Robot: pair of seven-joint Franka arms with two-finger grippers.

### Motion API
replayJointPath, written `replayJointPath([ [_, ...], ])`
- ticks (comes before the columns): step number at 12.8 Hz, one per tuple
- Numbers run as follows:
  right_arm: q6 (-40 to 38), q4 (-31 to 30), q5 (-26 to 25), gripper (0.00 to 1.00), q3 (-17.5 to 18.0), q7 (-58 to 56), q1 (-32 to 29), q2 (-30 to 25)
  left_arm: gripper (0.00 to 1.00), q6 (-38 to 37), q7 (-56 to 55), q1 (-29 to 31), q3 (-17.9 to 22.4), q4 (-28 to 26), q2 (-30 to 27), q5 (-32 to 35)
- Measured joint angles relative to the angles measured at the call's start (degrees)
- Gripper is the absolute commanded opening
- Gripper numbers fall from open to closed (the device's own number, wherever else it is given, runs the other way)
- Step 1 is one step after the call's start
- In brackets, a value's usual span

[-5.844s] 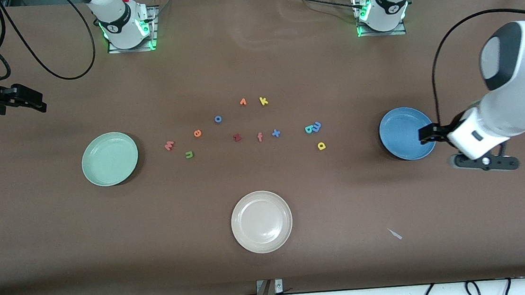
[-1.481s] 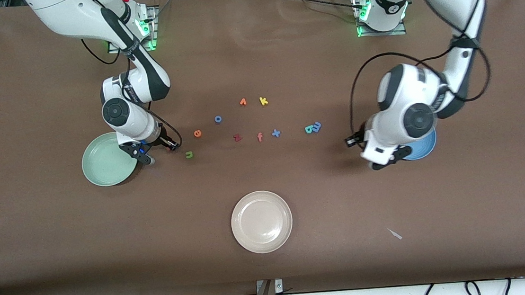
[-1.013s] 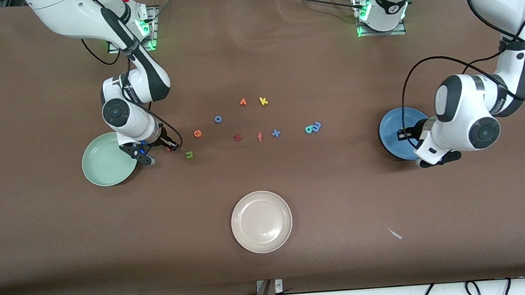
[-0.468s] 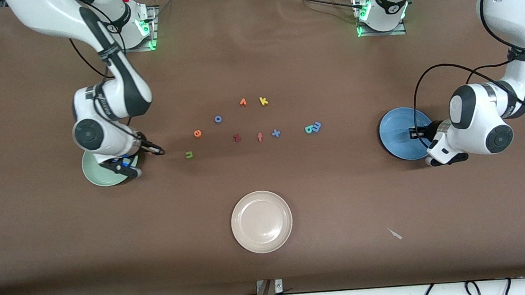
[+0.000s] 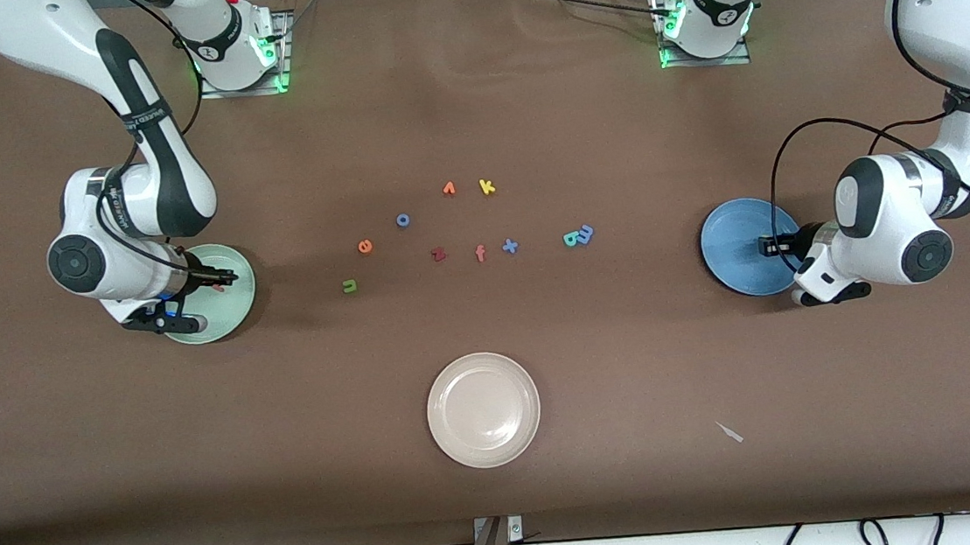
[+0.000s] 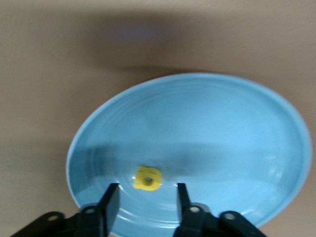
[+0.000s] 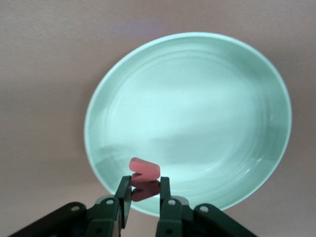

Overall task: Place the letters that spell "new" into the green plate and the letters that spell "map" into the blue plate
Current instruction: 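Reach the green U and the blue letters with the right and left grippers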

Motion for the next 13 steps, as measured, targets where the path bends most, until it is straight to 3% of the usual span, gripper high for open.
replayJointPath([
  [1, 1.7, -1.12, 0.0, 1.0, -0.27, -1.0, 0.0, 0.04, 1.0, -0.02, -1.67, 0.01, -1.74, 0.38, -1.01, -0.08],
  [4, 2.42, -1.93, 0.04, 1.0, -0.32, -0.83, 0.13, 0.12, 1.0, -0.9, -12.57, -0.16, -10.4, 0.51, -4.39, -0.86],
  [7, -3.27, 2.09, 0.27, 1.0, 0.42, 4.85, 0.85, -0.21, 1.0, -0.36, -23.53, -0.89, -19.39, 0.12, -4.65, -0.9],
  [9, -3.91, 3.42, 0.38, 1.0, 3.15, 12.46, 1.45, -0.61, 1.0, 4.49, -27.47, -3.61, -21.34, -0.94, -3.68, -0.91],
  [13, -0.98, 3.62, 0.39, 1.0, 9.11, 30.66, 2.13, -0.65, 1.0, 16.83, -30.8, -9.14, -21.27, -4.49, -0.36, -0.84],
])
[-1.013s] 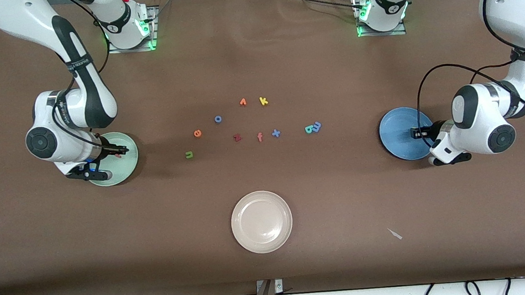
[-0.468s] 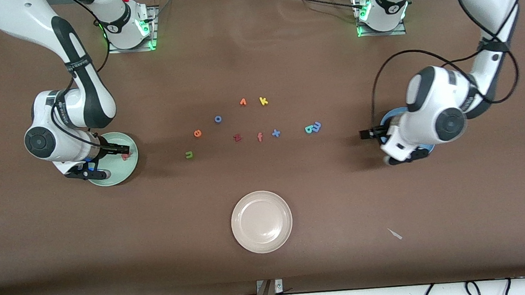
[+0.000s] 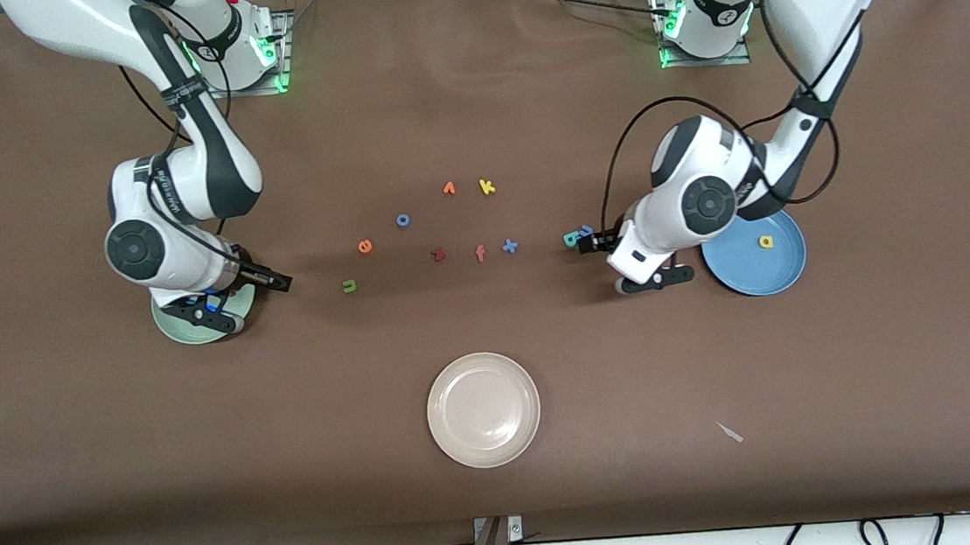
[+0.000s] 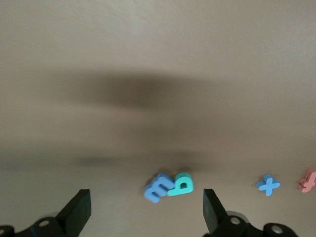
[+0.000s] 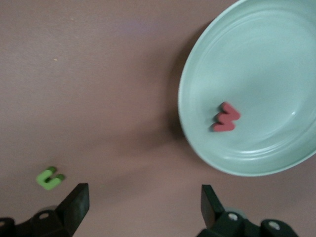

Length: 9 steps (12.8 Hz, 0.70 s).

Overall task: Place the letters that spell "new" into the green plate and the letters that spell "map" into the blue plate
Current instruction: 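Reach the green U and the blue letters with the right and left grippers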

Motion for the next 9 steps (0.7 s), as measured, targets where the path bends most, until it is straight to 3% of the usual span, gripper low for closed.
replayJointPath([
  [1, 1.05, 0.0, 0.0, 1.0, 1.01, 3.22, 0.0, 0.2, 0.99, 1.86, 0.03, -0.33, 0.0, -1.18, 0.27, 0.66],
  [2, 2.23, 0.01, 0.0, 1.0, 1.94, 6.0, 0.01, 0.49, 0.9, 2.92, 0.04, -0.38, 0.03, -2.18, 0.51, 2.45],
  [3, 3.57, 0.01, 0.0, 1.0, 2.89, 8.65, 0.0, 0.92, 0.66, 3.36, 0.02, -0.37, 0.11, -2.81, 0.73, 4.33],
  [5, 6.7, 0.12, 0.0, 1.0, 4.74, 14.05, 0.15, 2.16, 0.29, 3.45, 0.02, -0.46, 0.11, -3.33, 0.94, 5.69],
  [9, 8.3, 3.53, 0.01, 1.0, 5.38, 27.71, 2.16, 6.03, 0.3, 3.45, -0.02, -1.42, 0.09, -3.82, 0.96, 5.73],
])
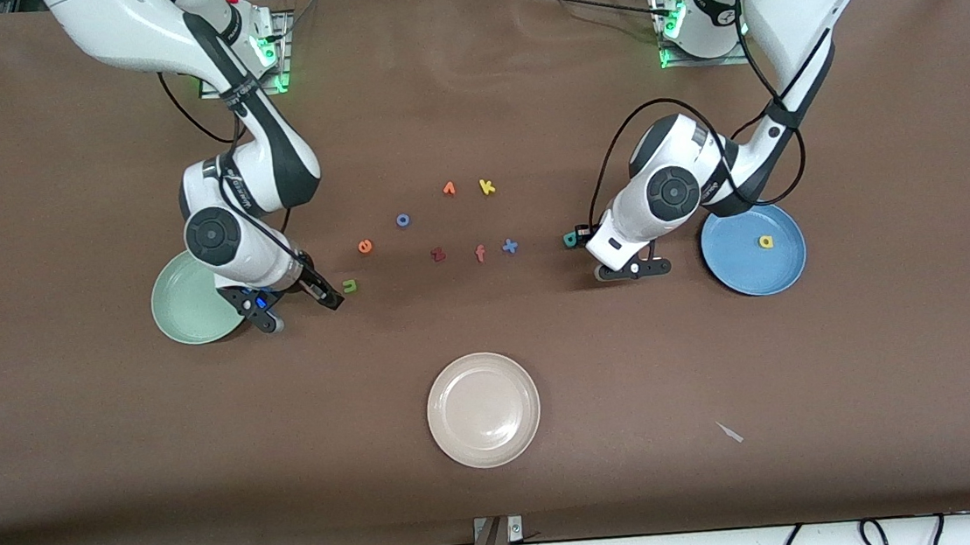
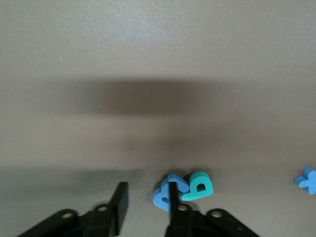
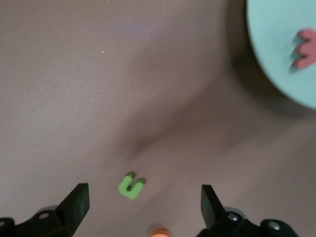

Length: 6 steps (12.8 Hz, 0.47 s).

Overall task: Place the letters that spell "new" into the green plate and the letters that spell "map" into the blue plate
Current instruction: 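Reach the green U and the blue letters with the right and left grippers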

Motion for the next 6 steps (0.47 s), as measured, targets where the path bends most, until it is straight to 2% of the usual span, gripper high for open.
replayJointPath([
  [4, 1.61, 2.9, 0.0, 1.0, 0.11, 8.74, 2.07, 4.09, 0.32, 0.01, 0.02, -2.11, -0.03, -0.53, 0.01, 0.34],
  [6, 3.13, 3.05, 0.0, 1.0, 0.14, 10.7, 3.14, 5.09, 0.33, 0.03, 0.0, -2.24, -0.04, -0.57, 0.01, 3.56],
])
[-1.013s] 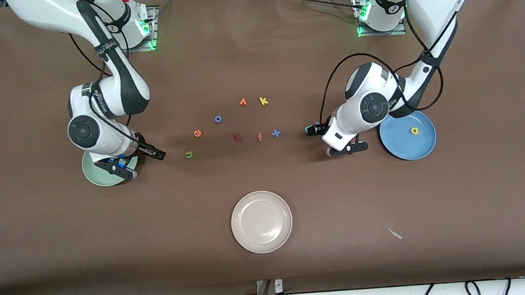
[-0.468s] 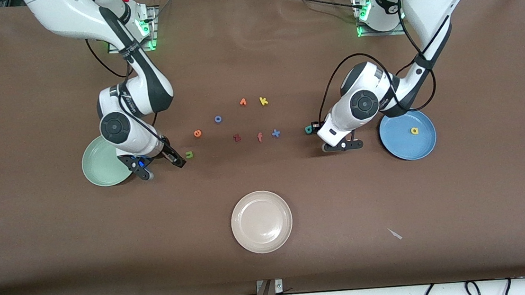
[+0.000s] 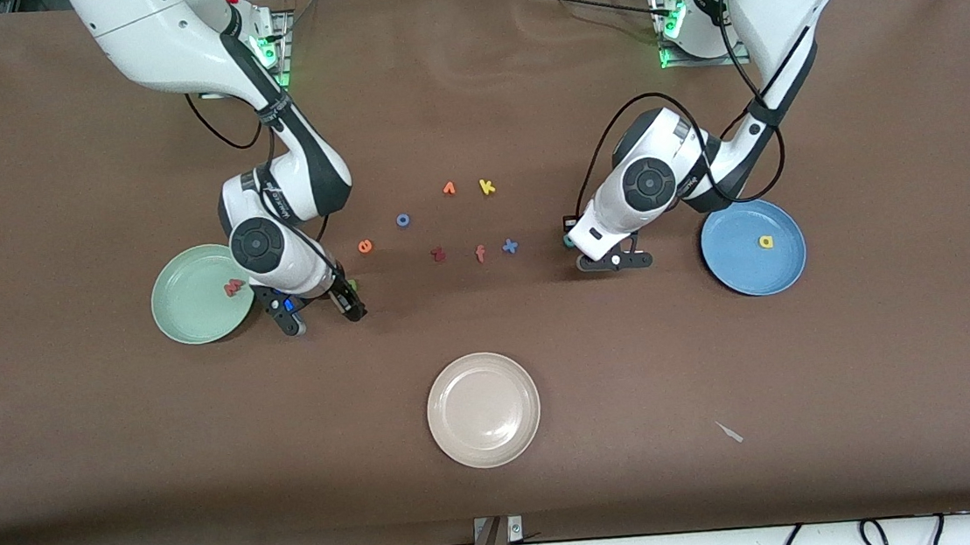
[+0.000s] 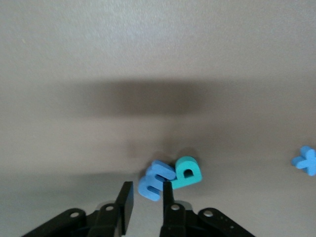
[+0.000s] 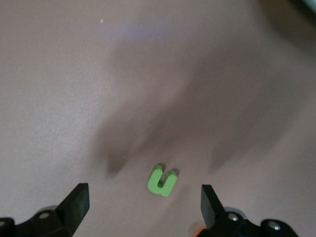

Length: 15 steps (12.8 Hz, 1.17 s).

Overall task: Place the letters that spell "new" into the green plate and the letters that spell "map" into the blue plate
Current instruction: 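Reach the green U and the blue letters with the right and left grippers, then grasp the green U with the right gripper while the left gripper lowers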

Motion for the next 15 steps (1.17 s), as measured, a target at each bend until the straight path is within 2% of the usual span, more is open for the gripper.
replayJointPath([
  [3, 2.52, -0.66, 0.0, 0.99, 0.0, 0.75, 0.83, 0.7, 0.33, 0.0, 0.0, -0.06, 0.0, -0.05, 0.01, 1.34],
  [6, 9.62, -5.04, -0.02, 0.95, 0.0, 0.69, 0.91, 0.69, 0.34, 0.03, 0.01, -0.94, 0.0, -0.06, 0.05, 1.34],
  [11, 10.91, -6.2, -0.03, 0.62, 0.0, -0.37, 0.95, -0.05, 0.35, 0.2, -0.15, -1.8, 0.09, -0.16, 1.04, 3.6],
  [12, 10.91, -6.24, -0.03, 0.58, 0.0, -0.91, 0.95, -0.08, 0.35, 0.28, -0.15, -1.8, 0.14, -0.17, 1.24, 3.61],
  [15, 10.85, -6.37, -0.03, 0.54, -0.03, -1.56, 0.95, -0.44, 0.36, 0.32, -0.15, -1.8, 0.26, -0.17, 1.38, 3.62],
])
